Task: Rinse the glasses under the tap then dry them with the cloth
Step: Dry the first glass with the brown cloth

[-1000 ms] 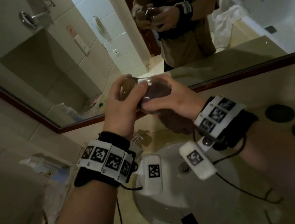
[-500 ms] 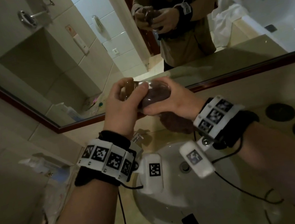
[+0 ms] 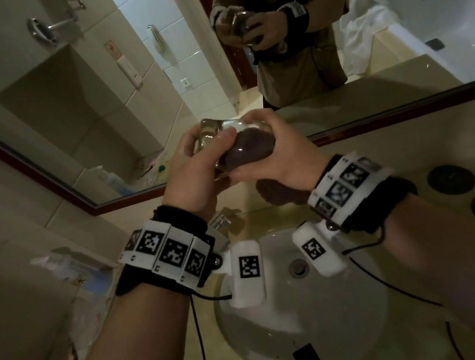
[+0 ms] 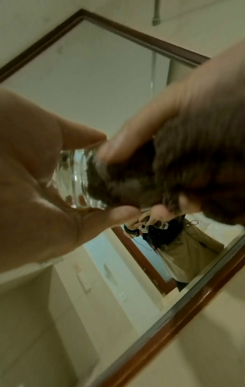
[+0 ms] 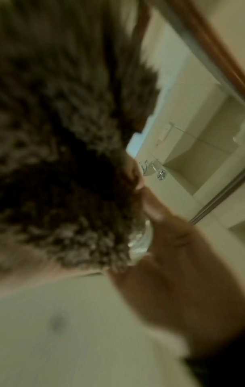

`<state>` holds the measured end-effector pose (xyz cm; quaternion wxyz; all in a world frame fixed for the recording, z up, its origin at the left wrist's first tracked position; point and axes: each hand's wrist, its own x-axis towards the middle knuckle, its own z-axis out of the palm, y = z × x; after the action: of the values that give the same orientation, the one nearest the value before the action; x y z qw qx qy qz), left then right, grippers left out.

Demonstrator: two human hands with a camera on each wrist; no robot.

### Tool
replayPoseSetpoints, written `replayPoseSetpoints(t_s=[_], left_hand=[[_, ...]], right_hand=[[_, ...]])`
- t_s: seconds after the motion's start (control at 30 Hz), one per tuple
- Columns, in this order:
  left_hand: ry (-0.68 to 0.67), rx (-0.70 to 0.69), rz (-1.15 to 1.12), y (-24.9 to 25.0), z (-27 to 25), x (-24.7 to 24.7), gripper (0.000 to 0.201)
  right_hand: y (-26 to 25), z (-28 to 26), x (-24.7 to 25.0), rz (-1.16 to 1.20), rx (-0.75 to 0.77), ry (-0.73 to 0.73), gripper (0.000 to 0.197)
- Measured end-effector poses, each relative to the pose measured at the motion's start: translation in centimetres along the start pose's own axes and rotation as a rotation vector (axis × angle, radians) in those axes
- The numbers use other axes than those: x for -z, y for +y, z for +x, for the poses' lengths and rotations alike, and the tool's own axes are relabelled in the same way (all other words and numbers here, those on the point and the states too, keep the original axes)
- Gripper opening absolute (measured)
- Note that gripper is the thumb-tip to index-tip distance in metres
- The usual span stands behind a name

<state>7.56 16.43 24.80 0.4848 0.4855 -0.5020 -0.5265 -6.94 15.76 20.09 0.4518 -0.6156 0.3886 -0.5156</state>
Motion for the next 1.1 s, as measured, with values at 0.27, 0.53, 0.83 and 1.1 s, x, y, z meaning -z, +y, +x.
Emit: replayPoseSetpoints(t_s=[0.27, 0.53, 0.83, 1.1], left_hand=[[-0.047, 0.078, -0.060, 0.0, -0.1, 0.0, 0.069], [-0.009, -0.086, 0.077, -0.1, -0.4, 0.3, 0.037], [-0.004, 0.032, -0.025, 0.4, -0.6, 0.0, 0.053], [-0.018, -0.082, 0.099, 0.0, -1.1, 0.5, 0.025]], right_hand=[[-0.1, -0.2, -0.1, -0.141, 0.096, 0.046, 0.080], [-0.2, 0.2, 0.5, 0.063, -0.070, -0.063, 0.075], [-0.6, -0.4, -0.4, -0.189, 0.125, 0.023, 0.088], [-0.3, 0.0, 1.1, 0.064, -0.099, -0.106, 0.069]])
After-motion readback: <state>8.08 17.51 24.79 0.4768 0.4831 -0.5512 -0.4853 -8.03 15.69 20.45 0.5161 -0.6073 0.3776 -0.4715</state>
